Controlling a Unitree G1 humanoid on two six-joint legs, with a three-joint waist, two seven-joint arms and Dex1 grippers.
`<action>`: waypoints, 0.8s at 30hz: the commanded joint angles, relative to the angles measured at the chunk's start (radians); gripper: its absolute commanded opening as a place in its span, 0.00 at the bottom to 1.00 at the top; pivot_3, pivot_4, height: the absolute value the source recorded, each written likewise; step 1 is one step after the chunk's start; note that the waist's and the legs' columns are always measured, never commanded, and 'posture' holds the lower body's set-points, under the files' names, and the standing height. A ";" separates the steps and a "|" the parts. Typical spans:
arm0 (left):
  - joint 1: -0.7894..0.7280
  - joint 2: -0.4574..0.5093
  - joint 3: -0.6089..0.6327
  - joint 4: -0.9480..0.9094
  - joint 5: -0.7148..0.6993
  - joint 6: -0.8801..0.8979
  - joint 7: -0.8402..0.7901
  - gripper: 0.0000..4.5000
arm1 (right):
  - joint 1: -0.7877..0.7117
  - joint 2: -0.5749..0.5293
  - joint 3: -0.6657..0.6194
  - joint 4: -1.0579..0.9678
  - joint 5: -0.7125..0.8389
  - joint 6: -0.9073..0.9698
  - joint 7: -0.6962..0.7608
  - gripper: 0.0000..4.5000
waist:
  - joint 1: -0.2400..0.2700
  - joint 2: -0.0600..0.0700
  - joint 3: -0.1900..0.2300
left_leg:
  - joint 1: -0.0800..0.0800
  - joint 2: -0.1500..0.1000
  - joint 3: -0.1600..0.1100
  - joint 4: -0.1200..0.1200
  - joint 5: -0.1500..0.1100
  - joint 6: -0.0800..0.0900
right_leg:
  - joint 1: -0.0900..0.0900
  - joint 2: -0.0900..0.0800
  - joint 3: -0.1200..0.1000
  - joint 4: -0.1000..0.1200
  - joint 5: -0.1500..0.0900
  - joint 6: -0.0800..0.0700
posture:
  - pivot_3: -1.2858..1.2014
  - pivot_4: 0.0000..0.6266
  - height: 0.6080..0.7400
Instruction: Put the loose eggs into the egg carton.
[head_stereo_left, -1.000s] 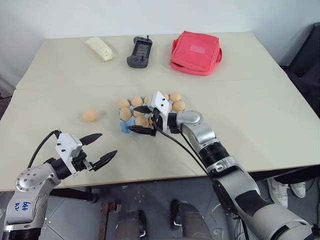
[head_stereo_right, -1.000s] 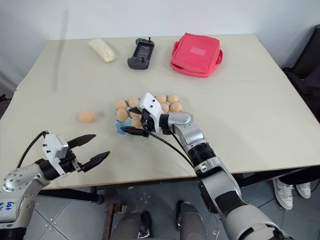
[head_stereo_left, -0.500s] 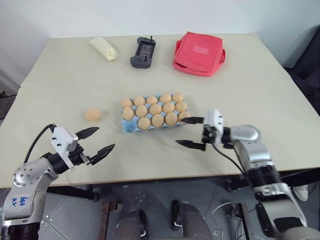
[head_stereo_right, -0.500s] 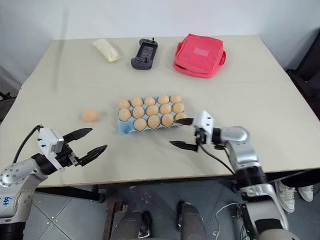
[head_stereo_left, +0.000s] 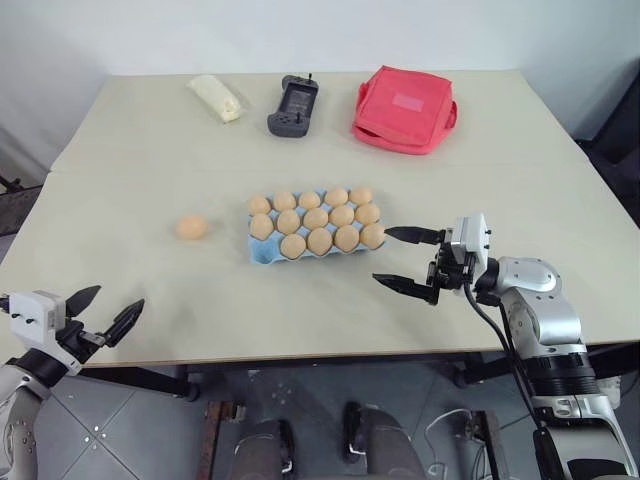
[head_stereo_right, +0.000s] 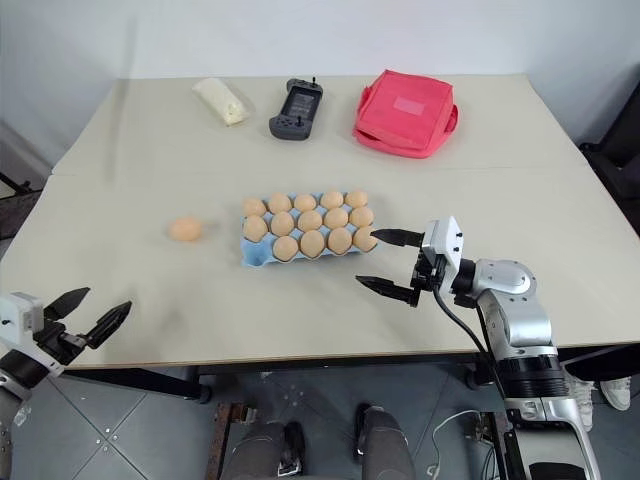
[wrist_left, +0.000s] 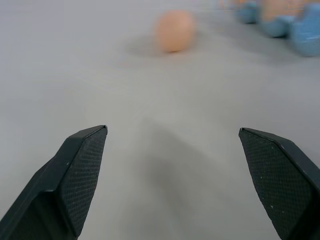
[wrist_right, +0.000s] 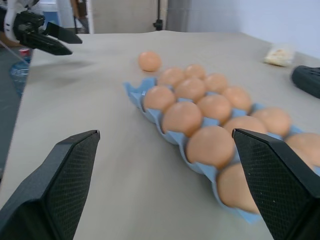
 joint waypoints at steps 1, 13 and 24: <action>-0.051 -0.008 -0.013 -0.041 -0.031 0.016 0.019 1.00 | -0.005 0.002 -0.008 -0.035 0.017 0.001 -0.012 0.99 | 0.006 0.000 0.000 | 0.000 0.000 0.000 0.000 0.000 0.000 | 0.000 0.000 0.000 -0.001 0.000 0.001 | 0.52 0.24 1.00; -0.571 -0.019 -0.291 0.353 0.190 -0.096 0.100 1.00 | -0.004 -0.006 0.015 -0.051 0.011 0.008 -0.024 0.99 | 0.010 -0.001 -0.001 | -0.001 0.000 0.002 0.002 0.001 -0.001 | 0.000 0.002 -0.004 0.001 0.001 0.001 | 0.52 0.24 1.00; -0.890 -0.045 -0.414 0.901 0.305 -0.251 0.027 1.00 | 0.034 0.010 0.028 -0.116 0.016 0.035 -0.058 0.99 | -0.007 -0.002 -0.001 | -0.002 0.000 0.003 0.003 0.006 0.003 | 0.001 0.002 -0.014 0.004 0.002 0.003 | 0.52 0.24 1.00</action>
